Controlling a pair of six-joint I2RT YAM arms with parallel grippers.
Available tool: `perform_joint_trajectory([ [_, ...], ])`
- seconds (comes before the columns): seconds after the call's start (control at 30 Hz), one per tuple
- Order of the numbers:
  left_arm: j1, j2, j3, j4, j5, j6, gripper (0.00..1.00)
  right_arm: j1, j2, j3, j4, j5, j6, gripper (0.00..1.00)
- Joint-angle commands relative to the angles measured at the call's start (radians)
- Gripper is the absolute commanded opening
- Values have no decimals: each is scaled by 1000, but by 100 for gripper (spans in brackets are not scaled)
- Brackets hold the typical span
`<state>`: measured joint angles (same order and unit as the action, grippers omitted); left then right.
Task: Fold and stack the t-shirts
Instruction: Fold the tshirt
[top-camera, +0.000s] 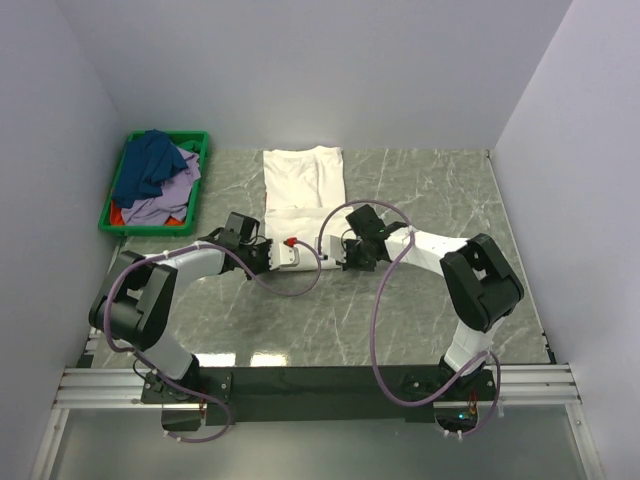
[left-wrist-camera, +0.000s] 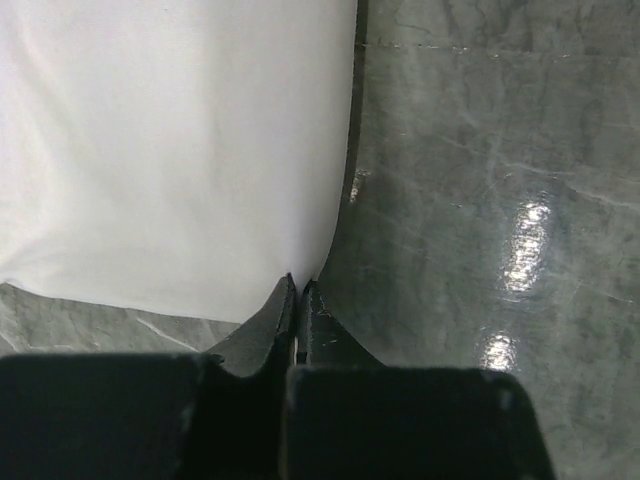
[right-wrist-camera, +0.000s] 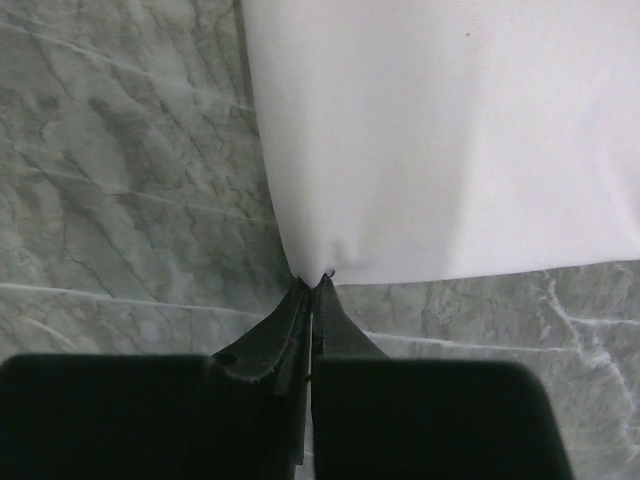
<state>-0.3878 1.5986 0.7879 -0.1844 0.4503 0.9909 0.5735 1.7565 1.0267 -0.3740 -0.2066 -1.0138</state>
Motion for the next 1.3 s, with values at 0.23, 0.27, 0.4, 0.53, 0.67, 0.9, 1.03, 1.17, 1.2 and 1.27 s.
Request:
perform_joint_trajectory([
  [0.23,-19,-202,16,-242,110,43,1,20,-219,-62,-155,-62,75,0],
  [0.27,-25,-228,4,-265,120,48,1,32,-242,-79,-184,-74,83,0],
  [0.4,-89,-365,-41,-397,154,71,1,78,-388,-132,-262,-105,129,0],
  [0.53,-137,-538,-64,-561,238,74,1,132,-531,-183,-351,-139,138,0],
  [0.67,-154,-664,-59,-699,315,110,1,193,-707,-208,-451,-157,126,0],
  [0.9,-154,-834,-13,-825,352,131,1,258,-839,-171,-507,-156,135,0],
  [1.03,-148,-849,42,-764,309,-7,1,244,-803,-78,-479,-111,129,0],
  [1.17,-19,-758,128,-745,359,6,1,165,-712,13,-470,-146,66,0],
  [1.2,21,-732,128,-745,384,23,1,146,-692,30,-473,-154,48,0],
  [1.27,110,-666,187,-750,412,57,1,86,-632,76,-473,-178,6,0],
])
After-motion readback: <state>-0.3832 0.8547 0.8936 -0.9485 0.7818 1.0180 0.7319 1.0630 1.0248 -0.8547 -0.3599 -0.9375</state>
